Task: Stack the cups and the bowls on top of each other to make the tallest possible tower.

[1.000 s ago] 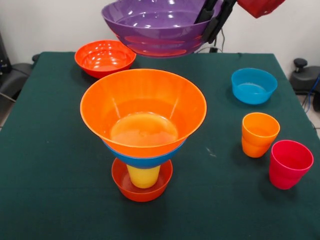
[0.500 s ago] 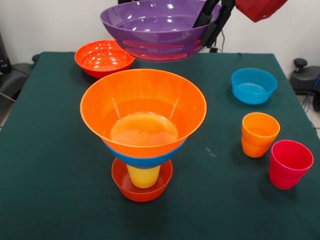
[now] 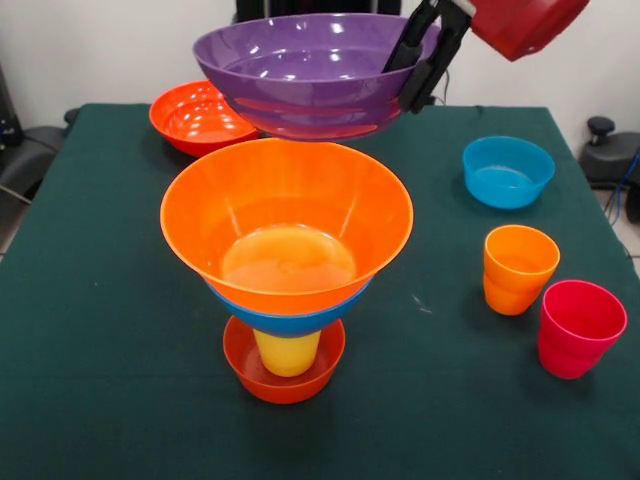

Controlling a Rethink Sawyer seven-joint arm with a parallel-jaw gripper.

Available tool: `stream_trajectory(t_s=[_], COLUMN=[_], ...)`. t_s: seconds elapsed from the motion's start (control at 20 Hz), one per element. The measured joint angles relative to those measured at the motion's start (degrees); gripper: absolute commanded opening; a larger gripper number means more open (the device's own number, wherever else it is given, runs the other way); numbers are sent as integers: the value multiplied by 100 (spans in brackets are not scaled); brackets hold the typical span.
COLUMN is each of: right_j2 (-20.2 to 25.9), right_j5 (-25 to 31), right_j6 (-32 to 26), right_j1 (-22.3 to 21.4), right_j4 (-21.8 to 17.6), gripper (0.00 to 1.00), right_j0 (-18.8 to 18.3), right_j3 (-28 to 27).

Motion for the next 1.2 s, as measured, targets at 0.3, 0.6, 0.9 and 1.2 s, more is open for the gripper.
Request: stream_trajectory(t_s=[0.3, 0.6, 0.9, 1.2], right_j2=[0, 0, -1, -1], right_j5=[0, 0, 0, -1], right_j6=[0, 0, 0, 0], right_j1=[227, 450, 563, 611], right_j4=[40, 120, 141, 141], gripper=[0, 0, 0, 0], right_j0=[-102, -169, -172, -173], right_j3=[-276, -412, -420, -421])
